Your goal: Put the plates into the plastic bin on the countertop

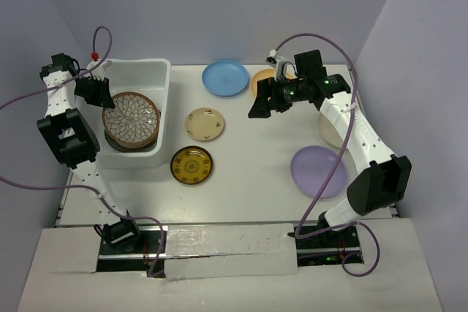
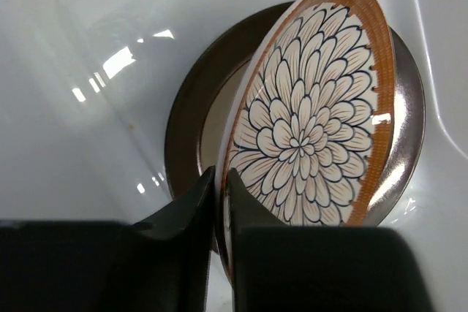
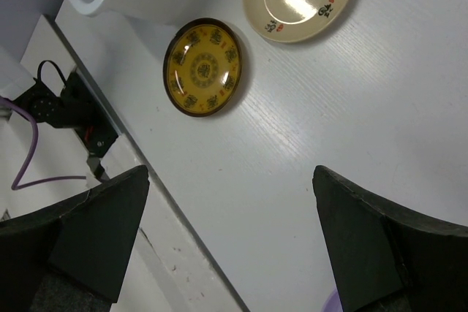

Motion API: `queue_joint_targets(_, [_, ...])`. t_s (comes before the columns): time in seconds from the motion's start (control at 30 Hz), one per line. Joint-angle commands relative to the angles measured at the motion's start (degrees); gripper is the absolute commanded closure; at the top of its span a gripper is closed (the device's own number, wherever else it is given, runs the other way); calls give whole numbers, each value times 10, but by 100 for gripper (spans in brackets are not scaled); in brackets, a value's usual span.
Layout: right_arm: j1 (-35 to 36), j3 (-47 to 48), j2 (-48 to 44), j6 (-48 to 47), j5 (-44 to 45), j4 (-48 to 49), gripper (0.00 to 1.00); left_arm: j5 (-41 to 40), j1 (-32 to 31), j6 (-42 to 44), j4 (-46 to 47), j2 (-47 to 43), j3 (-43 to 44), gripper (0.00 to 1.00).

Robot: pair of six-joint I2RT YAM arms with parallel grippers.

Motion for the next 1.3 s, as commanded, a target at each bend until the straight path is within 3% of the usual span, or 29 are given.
queue_joint_targets(0.0, [2,5,1,-5,-18,11,0,30,-11,6,-5,0,-10,67])
queue_joint_targets(0.27, [2,5,6,-4,-10,11,0,-14,-14,-15,37,-6,-33,46])
queue_joint_targets(0.3, [2,4,6,-5,-4,12,0,-23,-14,-18,45,-10,-36,34])
queue_joint_targets(0.53, [2,-2,2,-45,65,-9,0,-50,-22,-26,61,-50,-16,11])
queue_joint_targets(0.67, [-9,-29,-18,-135,116,-33,2,-34,-40,-27,67,-120,3,10])
queue_joint_targets(0.8, [-50,-51,-11,-313,129,-112,16,19,-78,22,21,-177,10,9])
queue_joint_targets(0.9, [-82,-71,5,-402,130,-179,26,31,-124,47,20,-229,-56,9])
queue_joint_targets(1.07, [-108,-114,16,-523,173,-184,36,57,-202,65,33,-306,-152,9])
queue_joint_targets(1.27, [-123,-84,72,-604,172,-189,38,85,-256,61,16,-312,-181,10])
